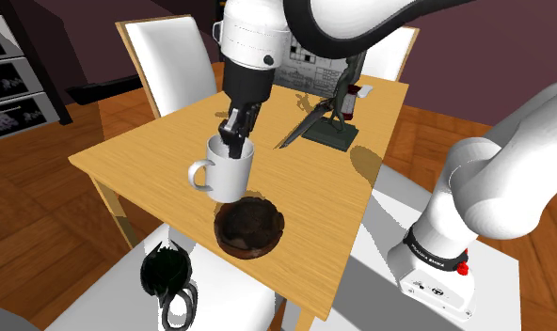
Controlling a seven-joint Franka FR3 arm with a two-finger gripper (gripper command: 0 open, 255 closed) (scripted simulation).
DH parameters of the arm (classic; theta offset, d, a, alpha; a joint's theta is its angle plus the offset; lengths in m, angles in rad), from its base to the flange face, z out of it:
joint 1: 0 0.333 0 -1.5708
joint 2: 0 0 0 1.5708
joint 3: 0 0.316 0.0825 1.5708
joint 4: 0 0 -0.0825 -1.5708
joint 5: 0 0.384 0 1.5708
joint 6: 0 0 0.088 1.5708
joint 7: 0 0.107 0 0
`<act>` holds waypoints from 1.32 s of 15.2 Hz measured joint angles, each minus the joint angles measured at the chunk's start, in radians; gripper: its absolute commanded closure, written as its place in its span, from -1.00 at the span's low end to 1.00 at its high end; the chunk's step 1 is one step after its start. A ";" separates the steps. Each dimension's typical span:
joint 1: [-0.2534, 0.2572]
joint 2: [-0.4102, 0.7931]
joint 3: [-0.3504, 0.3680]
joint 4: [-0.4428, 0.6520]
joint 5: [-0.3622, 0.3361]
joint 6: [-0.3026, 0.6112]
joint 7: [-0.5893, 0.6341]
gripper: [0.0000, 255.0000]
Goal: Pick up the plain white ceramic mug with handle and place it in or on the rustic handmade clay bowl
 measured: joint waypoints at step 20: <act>0.002 0.051 0.023 -0.146 0.000 0.196 0.006 -1.00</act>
